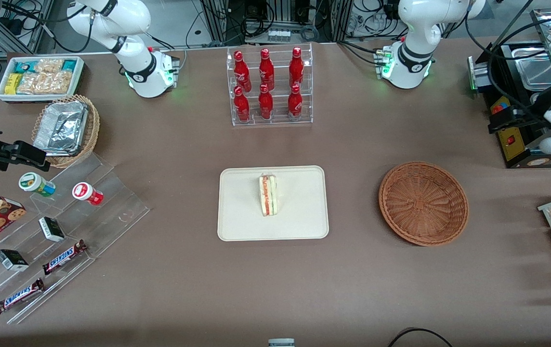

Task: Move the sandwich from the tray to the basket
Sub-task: 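Move the left gripper over the wrapped sandwich on the cream board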

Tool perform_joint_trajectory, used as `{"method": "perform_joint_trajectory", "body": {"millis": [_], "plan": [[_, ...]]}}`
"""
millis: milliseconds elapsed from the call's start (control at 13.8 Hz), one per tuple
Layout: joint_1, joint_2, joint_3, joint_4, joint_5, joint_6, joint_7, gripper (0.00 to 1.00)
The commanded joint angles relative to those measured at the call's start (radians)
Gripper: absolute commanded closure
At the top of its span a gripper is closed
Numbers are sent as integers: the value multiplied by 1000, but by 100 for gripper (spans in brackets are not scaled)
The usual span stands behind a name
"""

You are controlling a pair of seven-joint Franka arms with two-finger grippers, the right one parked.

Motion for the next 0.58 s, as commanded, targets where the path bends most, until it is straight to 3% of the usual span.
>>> {"method": "perform_joint_trajectory", "body": {"millis": [0, 364, 509], "plan": [[-23, 9, -24, 35, 45, -23, -7, 0], [-23, 71, -162, 36, 36, -12, -119, 0], [-22, 132, -278, 56, 39, -1, -229, 0]]}}
